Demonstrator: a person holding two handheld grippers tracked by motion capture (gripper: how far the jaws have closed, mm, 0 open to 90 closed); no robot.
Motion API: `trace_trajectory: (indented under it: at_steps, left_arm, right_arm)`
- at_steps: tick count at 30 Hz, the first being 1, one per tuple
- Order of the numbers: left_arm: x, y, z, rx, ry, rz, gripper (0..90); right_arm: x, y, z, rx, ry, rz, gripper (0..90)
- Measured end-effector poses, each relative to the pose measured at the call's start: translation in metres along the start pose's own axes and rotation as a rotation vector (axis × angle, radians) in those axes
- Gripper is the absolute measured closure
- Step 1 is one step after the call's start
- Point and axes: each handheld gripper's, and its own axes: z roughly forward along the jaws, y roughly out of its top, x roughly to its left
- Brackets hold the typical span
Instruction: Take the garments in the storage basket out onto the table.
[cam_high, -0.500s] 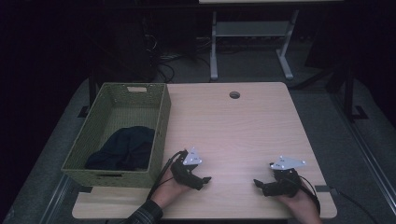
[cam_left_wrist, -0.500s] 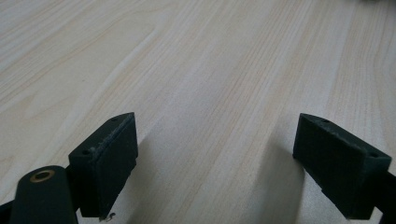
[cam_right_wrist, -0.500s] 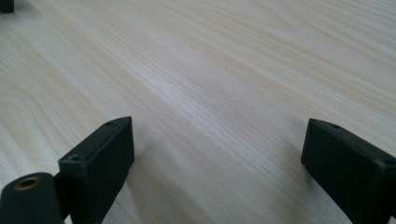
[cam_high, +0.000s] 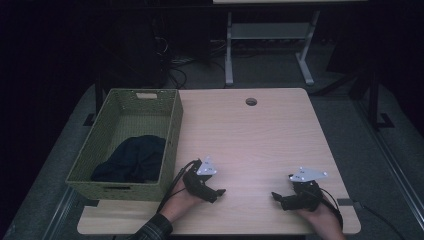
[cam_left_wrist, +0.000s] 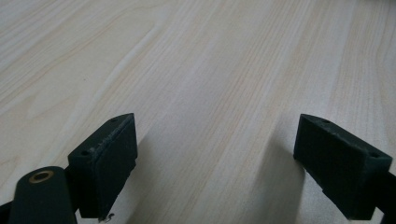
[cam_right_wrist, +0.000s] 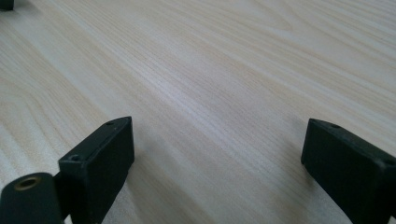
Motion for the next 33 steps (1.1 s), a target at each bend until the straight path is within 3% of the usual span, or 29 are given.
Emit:
trace_trajectory:
  at_steps: [1,5,33]
  left_arm:
    - [0.001,0.001,0.000,-0.006,-0.005,-0.026,13.2]
    - [0.002,0.002,-0.005,-0.003,0.011,-0.008,13.2]
    - [0.003,0.016,-0.022,-0.030,0.014,-0.019,13.5]
  right_arm:
    - [0.000,0.000,0.000,0.000,0.000,0.000,9.0]
    - [0.000,0.000,0.000,0.000,0.000,0.001,9.1]
    - [0.000,0.000,0.000,0.003,0.000,0.005,9.0]
